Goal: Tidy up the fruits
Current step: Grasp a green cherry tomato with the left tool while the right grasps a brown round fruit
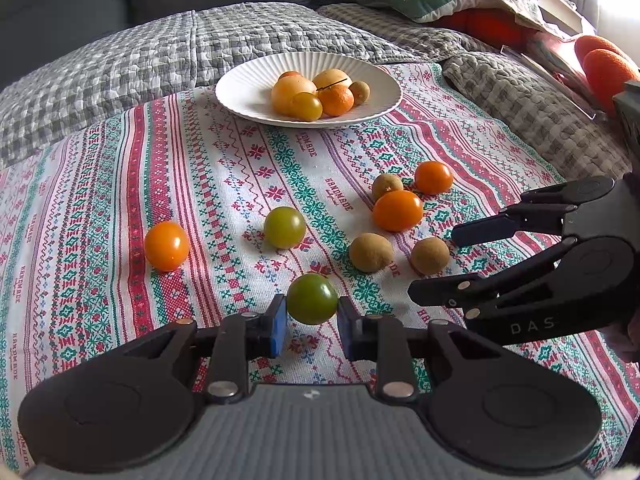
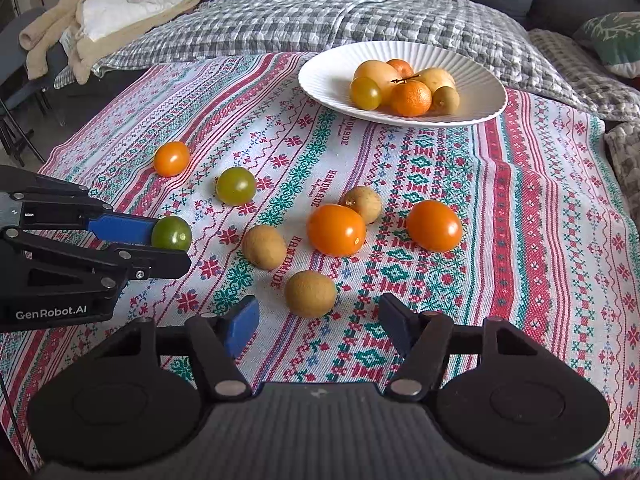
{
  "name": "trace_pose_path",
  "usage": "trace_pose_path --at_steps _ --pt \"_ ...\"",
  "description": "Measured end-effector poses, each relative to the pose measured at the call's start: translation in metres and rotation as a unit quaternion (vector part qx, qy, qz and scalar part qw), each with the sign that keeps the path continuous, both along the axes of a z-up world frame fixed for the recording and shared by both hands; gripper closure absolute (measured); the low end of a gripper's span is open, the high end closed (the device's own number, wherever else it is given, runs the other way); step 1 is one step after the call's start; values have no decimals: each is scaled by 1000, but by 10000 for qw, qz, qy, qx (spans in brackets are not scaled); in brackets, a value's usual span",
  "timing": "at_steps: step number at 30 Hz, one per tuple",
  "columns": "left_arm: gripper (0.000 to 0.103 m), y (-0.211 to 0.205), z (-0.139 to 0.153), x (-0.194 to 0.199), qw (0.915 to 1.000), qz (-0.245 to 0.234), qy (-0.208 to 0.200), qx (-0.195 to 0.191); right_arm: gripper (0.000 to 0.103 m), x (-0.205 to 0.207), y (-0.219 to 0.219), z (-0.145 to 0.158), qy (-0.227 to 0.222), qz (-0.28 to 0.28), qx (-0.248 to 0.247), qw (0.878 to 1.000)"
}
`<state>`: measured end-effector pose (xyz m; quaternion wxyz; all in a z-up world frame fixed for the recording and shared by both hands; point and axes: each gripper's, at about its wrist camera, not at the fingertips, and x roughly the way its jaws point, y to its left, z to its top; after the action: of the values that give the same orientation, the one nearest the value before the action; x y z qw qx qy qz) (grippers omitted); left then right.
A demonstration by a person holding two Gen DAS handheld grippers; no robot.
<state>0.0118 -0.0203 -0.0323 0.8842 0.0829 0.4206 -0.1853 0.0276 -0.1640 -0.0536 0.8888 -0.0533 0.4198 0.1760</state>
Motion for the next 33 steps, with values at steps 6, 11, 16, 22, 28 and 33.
trace_pose_path --at_steps 6,11,16,22,28,33 --pt "90 -2 -1 -1 10000 -6 14 6 70 -1 -3 2 -28 50 0 10000" --pt "90 -4 0 -3 10000 -28 5 18 79 -5 -2 3 -40 239 55 9997" --pt "90 -3 1 -3 10000 -13 -7 -8 79 -8 1 4 -75 340 9 9994" --pt "90 -3 1 -4 10000 -11 -10 -10 79 -9 -2 9 -150 238 61 9996" --pt "90 -4 3 -4 10000 -16 -30 -40 79 -9 -8 17 -289 71 234 9993" --pt "90 -5 3 -4 10000 -25 -38 -69 79 -9 -11 23 -401 -13 354 9986"
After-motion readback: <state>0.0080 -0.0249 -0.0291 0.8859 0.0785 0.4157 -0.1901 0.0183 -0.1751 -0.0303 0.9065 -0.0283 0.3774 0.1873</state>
